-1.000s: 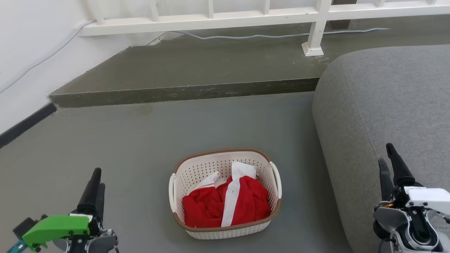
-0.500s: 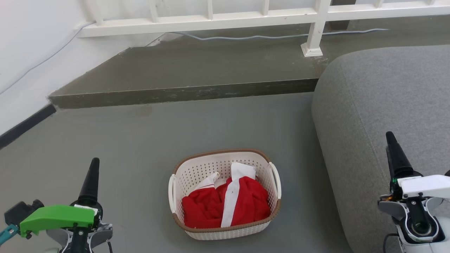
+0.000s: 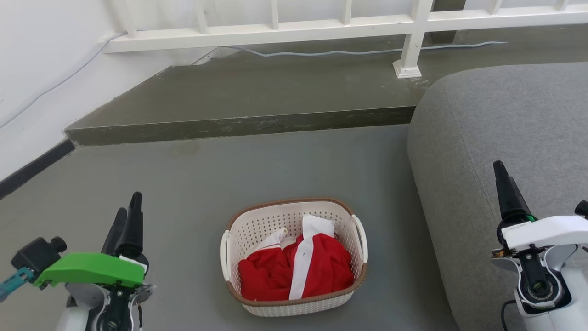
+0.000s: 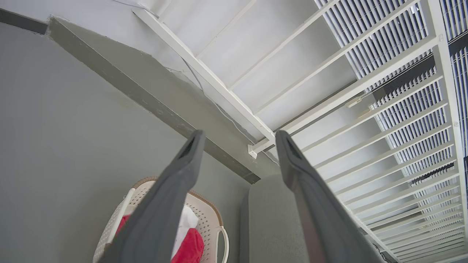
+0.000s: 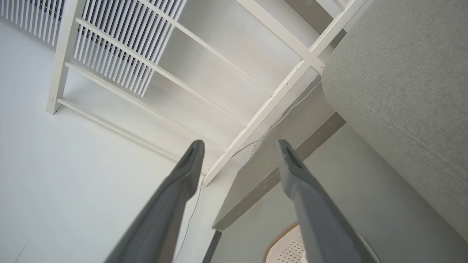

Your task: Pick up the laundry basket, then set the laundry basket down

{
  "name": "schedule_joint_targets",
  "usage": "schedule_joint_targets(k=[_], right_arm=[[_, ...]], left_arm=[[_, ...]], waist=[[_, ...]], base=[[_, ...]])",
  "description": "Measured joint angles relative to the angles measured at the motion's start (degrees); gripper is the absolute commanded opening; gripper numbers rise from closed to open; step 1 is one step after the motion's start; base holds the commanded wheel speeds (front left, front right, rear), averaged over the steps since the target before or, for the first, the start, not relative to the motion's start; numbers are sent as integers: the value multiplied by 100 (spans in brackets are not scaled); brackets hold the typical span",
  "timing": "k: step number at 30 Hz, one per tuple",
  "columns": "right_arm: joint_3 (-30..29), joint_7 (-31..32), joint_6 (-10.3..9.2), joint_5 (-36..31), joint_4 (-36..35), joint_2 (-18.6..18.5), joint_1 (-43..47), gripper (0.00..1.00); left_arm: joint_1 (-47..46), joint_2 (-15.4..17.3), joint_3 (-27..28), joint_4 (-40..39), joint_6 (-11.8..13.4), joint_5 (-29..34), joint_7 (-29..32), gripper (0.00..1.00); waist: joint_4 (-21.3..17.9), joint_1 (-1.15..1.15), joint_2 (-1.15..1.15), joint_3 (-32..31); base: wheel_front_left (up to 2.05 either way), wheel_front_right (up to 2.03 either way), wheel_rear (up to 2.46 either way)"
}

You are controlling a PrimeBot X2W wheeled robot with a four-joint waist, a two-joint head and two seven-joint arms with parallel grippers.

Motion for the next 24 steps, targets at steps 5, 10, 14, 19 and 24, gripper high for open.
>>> schedule_joint_targets(k=[5,10,14,19,24], right_arm=[[142,-85,-89,-549,-30,-84,-23,100],[302,-178,-177,-1081,-86,-142,-95,100],[427,-272,-191,-1512,-98,-182,-95,100],[573,-369,-288,-2006,-140,-215,-97,100],[723,-467,-338,-2419,-157,-220,-103,100]], left_arm=[[-8,41,-133,-13,85,512,-104,100],[-83,96,-275,-30,185,1018,-192,100],[-115,159,-405,-41,260,1433,-285,100],[-122,172,-524,-56,379,1953,-371,100],[-131,172,-624,-100,441,2379,-470,100]], waist=[[11,0,0,-4],[16,0,0,5],[16,0,0,17],[18,0,0,31],[17,0,0,37]], base=[[0,0,0],[0,0,0],[0,0,0],[0,0,0],[0,0,0]])
